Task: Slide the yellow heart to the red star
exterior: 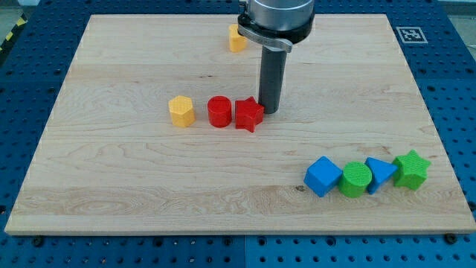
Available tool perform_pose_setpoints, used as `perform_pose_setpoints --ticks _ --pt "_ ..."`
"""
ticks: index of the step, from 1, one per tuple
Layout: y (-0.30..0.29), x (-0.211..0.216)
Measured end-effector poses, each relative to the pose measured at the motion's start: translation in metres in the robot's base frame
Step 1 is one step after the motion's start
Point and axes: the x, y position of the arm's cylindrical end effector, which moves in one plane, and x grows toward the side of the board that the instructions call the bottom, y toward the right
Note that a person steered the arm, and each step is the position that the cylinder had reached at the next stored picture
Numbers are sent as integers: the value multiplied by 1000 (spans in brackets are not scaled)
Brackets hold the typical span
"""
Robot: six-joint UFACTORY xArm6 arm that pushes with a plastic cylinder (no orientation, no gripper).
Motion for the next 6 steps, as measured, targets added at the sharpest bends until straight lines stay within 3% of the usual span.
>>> perform_pose_setpoints --ticks 2,4,5,6 --pt "-3 -38" --pt "-97 -125" --pt "-103 -179" --pt "-47 -180"
